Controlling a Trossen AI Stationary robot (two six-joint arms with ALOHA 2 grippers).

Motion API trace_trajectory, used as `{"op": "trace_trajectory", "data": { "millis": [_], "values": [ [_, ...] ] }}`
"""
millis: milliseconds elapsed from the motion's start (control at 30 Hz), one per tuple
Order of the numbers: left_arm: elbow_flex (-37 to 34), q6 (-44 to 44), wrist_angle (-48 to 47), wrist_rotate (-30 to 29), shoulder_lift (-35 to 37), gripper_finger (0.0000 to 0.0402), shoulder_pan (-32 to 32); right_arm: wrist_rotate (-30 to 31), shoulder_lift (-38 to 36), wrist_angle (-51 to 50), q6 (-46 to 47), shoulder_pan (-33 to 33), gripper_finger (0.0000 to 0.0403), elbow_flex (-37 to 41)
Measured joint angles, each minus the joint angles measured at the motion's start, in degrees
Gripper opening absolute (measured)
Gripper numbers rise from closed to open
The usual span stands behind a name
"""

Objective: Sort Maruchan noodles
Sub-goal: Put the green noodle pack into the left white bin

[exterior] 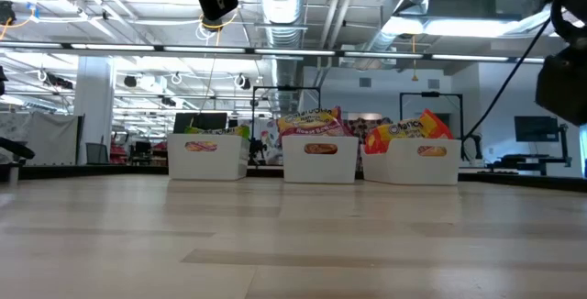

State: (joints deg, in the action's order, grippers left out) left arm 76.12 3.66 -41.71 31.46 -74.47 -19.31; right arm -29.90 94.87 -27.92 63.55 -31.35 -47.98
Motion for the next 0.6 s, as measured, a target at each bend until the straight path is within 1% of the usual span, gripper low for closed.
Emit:
{"op": "trace_trajectory", "data": {
  "millis": [100, 267, 400, 600],
  "values": [
    [0.0, 0.5, 0.0, 0.1, 0.0, 0.0151, 0.0, 2.2, 0.0, -0.6, 0.0, 0.0, 0.0006, -2.0],
    [0.0, 1.6, 0.0, 1.8, 0.0, 0.0151, -0.1, 8.8, -0.3, -5.4, -0.8, 0.7, 0.0005, -7.7],
    [0.0, 2.9, -1.2, 2.2, 0.0, 0.0151, -0.3, 13.5, -0.3, -9.9, -3.8, 2.5, 0.0005, -12.4],
    [0.0, 4.5, -3.8, 2.3, 0.0, 0.0151, -1.7, 19.9, -0.3, -17.0, -10.3, 7.1, 0.0005, -19.3]
  ]
}}
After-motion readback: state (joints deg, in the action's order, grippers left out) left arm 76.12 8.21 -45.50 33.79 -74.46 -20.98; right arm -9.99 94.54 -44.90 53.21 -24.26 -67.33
